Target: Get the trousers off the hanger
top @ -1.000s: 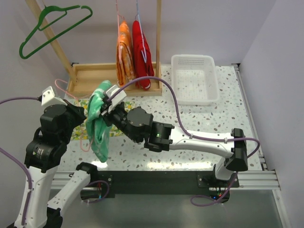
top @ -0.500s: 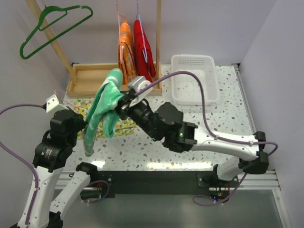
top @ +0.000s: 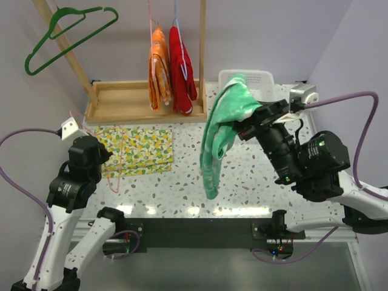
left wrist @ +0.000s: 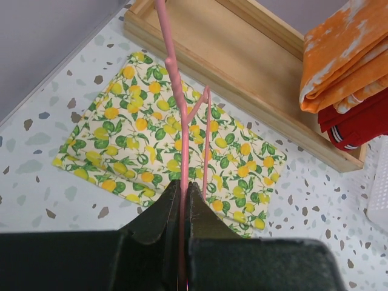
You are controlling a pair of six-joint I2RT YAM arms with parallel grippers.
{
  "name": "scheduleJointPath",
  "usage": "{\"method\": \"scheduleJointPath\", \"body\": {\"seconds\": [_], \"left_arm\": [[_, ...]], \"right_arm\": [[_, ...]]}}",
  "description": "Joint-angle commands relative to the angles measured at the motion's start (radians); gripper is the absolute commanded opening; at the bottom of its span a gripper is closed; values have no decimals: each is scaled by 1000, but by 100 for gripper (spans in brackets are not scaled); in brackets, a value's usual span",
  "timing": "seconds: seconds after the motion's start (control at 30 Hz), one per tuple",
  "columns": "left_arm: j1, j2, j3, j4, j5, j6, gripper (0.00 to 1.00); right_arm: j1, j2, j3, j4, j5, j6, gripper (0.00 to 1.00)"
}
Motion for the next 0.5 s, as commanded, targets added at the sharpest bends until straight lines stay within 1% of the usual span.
{"method": "scheduleJointPath", "body": {"seconds": [0.0,0.03,0.07,0.1,0.13,0.17,0.2,0.23,0.27,0.3,0.33,0.37,0.4,0.43,0.47], "left_arm": [[6,32,5,107,3,30,0],[4,38,8,118,15,33,0],[4,46,13,125,19,41,0],[4,49,17,136,27,44,0],[6,54,25,138,35,47,0],[6,58,30,141,39,54,0],[6,61,34,148,42,59,0],[4,61,45,148,47,62,0],[6,65,51,148,47,71,0],[6,65,57,148,47,77,0],[6,65,69,150,46,82,0],[6,65,76,149,44,94,0],[6,66,82,150,43,100,0],[6,68,94,149,39,107,0],[4,69,99,148,38,117,0]], "right_arm": [[-1,-39,-63,93,247,-103,0],[-1,-34,-78,122,331,-147,0],[1,-28,-95,216,365,-204,0],[-2,-22,-136,282,396,-344,0],[-13,5,-157,365,456,-428,0],[-24,19,-169,502,479,-500,0],[-41,38,-187,546,499,-593,0],[-89,61,-197,579,514,-615,0],[-119,72,-201,609,562,-620,0],[-149,76,-212,601,579,-582,0],[-207,78,-221,560,590,-553,0],[-235,76,-232,535,608,-521,0],[-261,76,-243,501,613,-449,0],[-309,76,-243,432,617,-416,0],[-329,79,-241,404,623,-389,0]]}}
